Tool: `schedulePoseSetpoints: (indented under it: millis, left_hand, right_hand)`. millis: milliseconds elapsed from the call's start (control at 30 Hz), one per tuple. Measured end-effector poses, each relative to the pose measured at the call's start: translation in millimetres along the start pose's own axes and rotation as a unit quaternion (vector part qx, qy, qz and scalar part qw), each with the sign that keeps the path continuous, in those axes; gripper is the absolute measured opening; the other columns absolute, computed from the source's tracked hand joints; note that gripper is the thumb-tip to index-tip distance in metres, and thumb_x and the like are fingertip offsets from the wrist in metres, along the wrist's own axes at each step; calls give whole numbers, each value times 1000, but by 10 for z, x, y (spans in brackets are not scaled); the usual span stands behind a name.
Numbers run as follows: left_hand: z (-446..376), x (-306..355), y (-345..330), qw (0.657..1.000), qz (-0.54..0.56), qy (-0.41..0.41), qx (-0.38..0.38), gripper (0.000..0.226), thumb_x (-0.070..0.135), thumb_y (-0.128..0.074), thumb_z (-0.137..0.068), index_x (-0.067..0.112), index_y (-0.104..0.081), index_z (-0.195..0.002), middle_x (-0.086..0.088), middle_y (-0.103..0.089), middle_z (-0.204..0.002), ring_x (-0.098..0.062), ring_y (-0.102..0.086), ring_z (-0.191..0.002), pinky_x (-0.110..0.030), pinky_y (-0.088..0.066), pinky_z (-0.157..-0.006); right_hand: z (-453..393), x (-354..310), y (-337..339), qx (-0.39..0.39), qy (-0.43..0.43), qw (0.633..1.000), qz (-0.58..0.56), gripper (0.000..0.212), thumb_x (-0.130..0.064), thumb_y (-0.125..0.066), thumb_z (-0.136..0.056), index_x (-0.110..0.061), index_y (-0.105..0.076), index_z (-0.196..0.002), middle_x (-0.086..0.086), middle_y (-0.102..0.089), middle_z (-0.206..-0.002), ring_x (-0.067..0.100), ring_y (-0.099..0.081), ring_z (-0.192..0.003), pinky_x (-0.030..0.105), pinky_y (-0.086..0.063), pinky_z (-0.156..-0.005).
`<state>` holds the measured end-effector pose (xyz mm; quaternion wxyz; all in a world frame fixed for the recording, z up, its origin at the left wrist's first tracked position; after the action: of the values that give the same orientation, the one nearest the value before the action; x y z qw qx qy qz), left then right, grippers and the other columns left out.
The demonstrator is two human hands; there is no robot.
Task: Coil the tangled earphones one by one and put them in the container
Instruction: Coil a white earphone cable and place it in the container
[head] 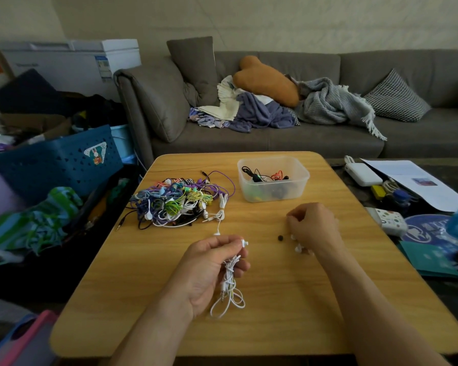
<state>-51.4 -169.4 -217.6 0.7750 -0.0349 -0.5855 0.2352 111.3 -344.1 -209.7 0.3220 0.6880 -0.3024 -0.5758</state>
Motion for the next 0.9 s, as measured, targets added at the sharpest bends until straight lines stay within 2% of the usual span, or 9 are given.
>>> schedulePoseSetpoints:
  millis: [100,167,233,333,600,700,767,833,900]
  left_hand:
    - [-5,-1,-6,1000,0,3,1,23,3,-65,-86,-3,-65,-108,-12,-70,-78,-22,-65,-64,-27,-52,-58]
    - [-6,0,-12,1000,0,3,3,22,3,-65,-87,-4,-65,-108,-12,-69,-77,-21,-65,-63,-27,-51,-57]
    - [-12,-7,-19,1000,-2,4,4,20,2,-64,-88,-5,-65,-106,-12,-69,-76,-21,-65,-62,-27,-51,-56]
    - [-5,-17,-42,1000,-2,6,0,17,3,-64,-88,-4,-65,-103,-11,-68,-75,-21,-64,-61,-26,-51,-55]
    - [1,-20,-13,1000,-1,2,12,19,3,-65,-86,-3,-65,-104,-12,-69,-76,-21,-65,-63,-27,-51,-58]
    - [8,25,-16,1000,-1,-20,17,18,0,-64,-86,-2,-65,-105,-12,-70,-77,-22,-66,-64,-26,-54,-57]
    - [16,56,-15,999,-3,-43,23,17,-1,-64,-86,-1,-65,-104,-13,-70,-78,-21,-66,-64,-26,-55,-57]
    - [18,100,7,996,-21,-76,37,16,-1,-64,-87,1,-66,-102,-13,-72,-81,-20,-67,-65,-27,-56,-60]
    - [30,151,17,991,-49,-113,48,15,0,-64,-87,4,-66,-102,-10,-73,-83,-19,-67,-66,-28,-58,-64]
  right_hand:
    - [-59,64,129,28,-11,999,-40,16,-19,-58,-92,-18,-73,-94,-5,-66,-81,20,-64,-85,48,-53,-87]
    - [-100,126,132,5,-21,1000,-16,16,-24,-59,-91,-21,-75,-96,-6,-68,-82,23,-64,-90,48,-54,-87]
    - [-127,194,71,-37,-32,999,21,14,-31,-64,-87,-27,-77,-88,-6,-70,-80,27,-62,-95,48,-54,-87]
    - [-120,189,-9,-69,-23,996,57,9,-38,-73,-81,-31,-76,-77,-11,-69,-79,24,-61,-97,45,-53,-88]
    - [-70,12,-25,-20,22,999,40,2,-30,-73,-78,-31,-75,-78,-10,-69,-75,23,-63,-94,42,-51,-90]
    - [-13,-88,93,23,56,998,-16,4,-30,-74,-81,-28,-76,-83,-16,-60,-72,18,-63,-93,40,-52,-87]
    - [86,-196,193,30,73,993,-87,5,-29,-77,-81,-24,-76,-84,-17,-63,-75,10,-65,-86,26,-53,-72]
    - [215,-287,233,-8,75,978,-197,7,-26,-81,-79,-21,-76,-82,-8,-73,-76,8,-69,-77,18,-55,-64]
    - [379,-389,192,-98,69,938,-326,14,-18,-84,-76,-14,-76,-87,2,-76,-79,14,-72,-74,25,-59,-68]
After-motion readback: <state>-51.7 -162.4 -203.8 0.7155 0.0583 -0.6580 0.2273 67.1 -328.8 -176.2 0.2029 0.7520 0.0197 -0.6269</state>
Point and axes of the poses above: each hand's wrist, its own z-axis away from the middle knuckle, its own y-axis out of the back of the hand, x = y × z, the point moved 8 cm from there along -z, towards the middle knuckle
